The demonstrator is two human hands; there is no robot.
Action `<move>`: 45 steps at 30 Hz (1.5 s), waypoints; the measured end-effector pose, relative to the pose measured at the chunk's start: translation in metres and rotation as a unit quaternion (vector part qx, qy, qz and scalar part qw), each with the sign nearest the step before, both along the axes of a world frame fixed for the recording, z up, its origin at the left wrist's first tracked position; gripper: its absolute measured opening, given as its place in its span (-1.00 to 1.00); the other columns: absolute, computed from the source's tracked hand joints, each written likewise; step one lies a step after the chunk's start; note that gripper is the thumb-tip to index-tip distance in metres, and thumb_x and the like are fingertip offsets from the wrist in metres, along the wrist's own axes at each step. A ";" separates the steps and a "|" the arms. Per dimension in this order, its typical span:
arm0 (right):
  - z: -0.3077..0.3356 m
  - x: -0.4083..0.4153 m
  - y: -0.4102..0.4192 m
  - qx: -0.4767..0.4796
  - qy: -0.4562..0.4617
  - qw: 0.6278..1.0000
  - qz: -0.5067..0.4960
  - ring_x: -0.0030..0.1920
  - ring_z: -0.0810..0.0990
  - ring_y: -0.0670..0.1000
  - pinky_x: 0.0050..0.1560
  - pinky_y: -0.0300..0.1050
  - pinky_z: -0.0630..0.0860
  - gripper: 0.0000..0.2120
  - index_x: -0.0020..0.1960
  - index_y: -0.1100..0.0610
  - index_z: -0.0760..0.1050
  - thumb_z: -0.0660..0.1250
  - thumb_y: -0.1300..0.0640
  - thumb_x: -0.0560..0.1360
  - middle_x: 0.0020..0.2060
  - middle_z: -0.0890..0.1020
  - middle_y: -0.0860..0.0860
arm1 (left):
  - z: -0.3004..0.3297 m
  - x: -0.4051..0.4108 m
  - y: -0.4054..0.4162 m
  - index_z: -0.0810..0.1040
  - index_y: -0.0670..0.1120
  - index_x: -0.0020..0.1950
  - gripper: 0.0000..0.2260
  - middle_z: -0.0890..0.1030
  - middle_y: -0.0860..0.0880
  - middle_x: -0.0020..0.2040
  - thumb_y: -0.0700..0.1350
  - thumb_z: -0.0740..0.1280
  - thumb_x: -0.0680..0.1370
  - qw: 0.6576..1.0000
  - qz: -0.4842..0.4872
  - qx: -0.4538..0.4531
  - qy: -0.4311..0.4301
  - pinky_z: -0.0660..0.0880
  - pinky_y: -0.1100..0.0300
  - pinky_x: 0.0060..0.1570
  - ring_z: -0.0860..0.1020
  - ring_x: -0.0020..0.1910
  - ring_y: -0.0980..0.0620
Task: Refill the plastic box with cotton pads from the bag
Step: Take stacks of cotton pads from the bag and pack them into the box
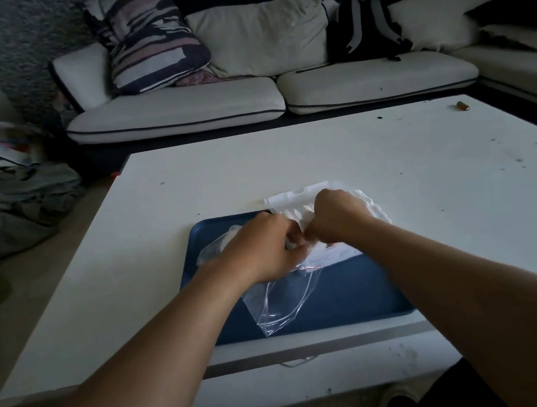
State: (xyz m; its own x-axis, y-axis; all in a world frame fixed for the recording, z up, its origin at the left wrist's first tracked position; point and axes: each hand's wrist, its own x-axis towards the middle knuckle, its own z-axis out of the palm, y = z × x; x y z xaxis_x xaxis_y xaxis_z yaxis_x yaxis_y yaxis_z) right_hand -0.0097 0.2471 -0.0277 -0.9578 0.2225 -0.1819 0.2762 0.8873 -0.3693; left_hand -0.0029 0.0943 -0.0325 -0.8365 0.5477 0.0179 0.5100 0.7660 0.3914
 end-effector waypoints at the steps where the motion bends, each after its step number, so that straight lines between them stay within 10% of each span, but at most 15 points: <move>1: -0.004 0.001 -0.003 0.035 0.010 0.999 0.006 -0.29 0.61 0.05 -0.39 -0.22 0.39 -0.78 -0.31 0.15 0.43 0.44 0.12 0.40 -0.36 0.61 0.03 | -0.003 0.001 0.001 0.71 0.02 -0.03 -0.77 0.71 0.11 -0.08 0.12 0.35 0.57 1.000 -0.008 -0.013 -0.008 0.49 0.30 -0.17 0.60 -0.15 0.14; 7: -0.020 0.001 -0.010 0.109 -0.022 0.993 0.025 0.08 0.63 0.12 -0.13 -0.09 0.42 -0.75 0.13 0.14 0.53 0.36 0.10 0.48 0.06 0.63 0.08 | -0.019 0.000 0.006 0.68 0.05 0.17 -0.67 0.69 0.03 0.15 0.18 0.24 0.59 0.994 -0.049 -0.096 -0.033 0.55 0.01 0.11 0.60 0.16 -0.03; 15: -0.034 -0.004 -0.010 0.206 0.040 0.978 0.021 0.04 0.64 0.05 -0.18 -0.15 0.40 -0.88 -0.03 0.05 0.50 0.37 0.02 0.51 0.01 0.65 0.02 | -0.025 -0.002 0.006 0.64 0.12 0.24 -0.66 0.61 0.10 0.24 0.23 0.24 0.60 0.988 -0.071 -0.138 -0.003 0.51 -0.04 0.18 0.49 0.26 -0.03; 21: -0.007 -0.008 0.006 0.057 -0.004 0.997 0.057 -0.22 0.64 0.07 -0.24 -0.14 0.53 -0.66 -0.26 0.17 0.52 0.58 -0.03 0.28 -0.34 0.61 0.02 | -0.024 -0.003 0.003 0.66 -0.05 0.00 -0.65 0.67 0.03 0.05 0.22 0.33 0.54 0.994 -0.048 -0.098 -0.028 0.55 0.00 0.09 0.61 0.03 0.00; 25: 0.015 -0.005 0.006 -0.069 0.093 0.990 0.084 -0.41 0.57 -0.02 -0.45 -0.14 0.53 -0.86 -0.25 0.26 0.62 0.34 0.22 0.42 -0.36 0.66 0.02 | -0.019 -0.008 -0.003 0.68 -0.04 0.02 -0.56 0.71 0.03 0.04 0.30 0.37 0.44 0.996 -0.045 -0.065 -0.032 0.56 0.03 0.12 0.64 0.04 0.04; 29: 0.011 0.005 -0.012 -0.049 -0.096 0.986 0.131 -0.66 0.46 -0.03 -0.54 -0.27 0.41 -0.84 -0.22 0.29 0.61 0.29 0.27 0.47 -0.59 0.57 0.07 | -0.016 -0.008 -0.007 0.69 0.09 0.01 -0.73 0.70 0.16 -0.01 0.22 0.43 0.45 0.997 -0.011 -0.029 -0.064 0.56 0.10 0.13 0.63 0.03 0.15; 34: 0.001 0.006 -0.016 -0.119 -0.240 0.960 0.086 -0.49 0.43 0.03 -0.53 -0.27 0.21 -0.86 0.01 0.29 0.44 0.11 0.30 0.58 -0.39 0.59 0.18 | -0.008 -0.001 -0.003 0.68 0.09 0.08 -0.73 0.70 0.08 0.04 0.20 0.43 0.48 0.997 -0.017 -0.078 -0.010 0.57 0.10 0.03 0.64 0.04 0.05; 45: 0.006 0.005 -0.025 -0.129 -0.261 0.954 0.068 -0.41 0.62 0.03 -0.55 -0.29 0.31 -0.86 0.03 0.28 0.44 0.13 0.24 0.63 -0.27 0.65 0.19 | -0.004 0.001 -0.001 0.65 0.03 -0.04 -0.71 0.68 0.04 -0.08 0.23 0.37 0.48 0.994 0.010 -0.103 -0.021 0.58 0.06 -0.03 0.62 -0.09 0.02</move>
State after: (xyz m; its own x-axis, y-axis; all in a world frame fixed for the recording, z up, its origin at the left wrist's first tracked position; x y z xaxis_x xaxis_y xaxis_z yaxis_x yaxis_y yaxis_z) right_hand -0.0049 0.2221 -0.0214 -0.7392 -0.0149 -0.6734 0.3706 0.8258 -0.4251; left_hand -0.0023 0.0936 -0.0363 -0.8447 0.5198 -0.1277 0.4808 0.8418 0.2455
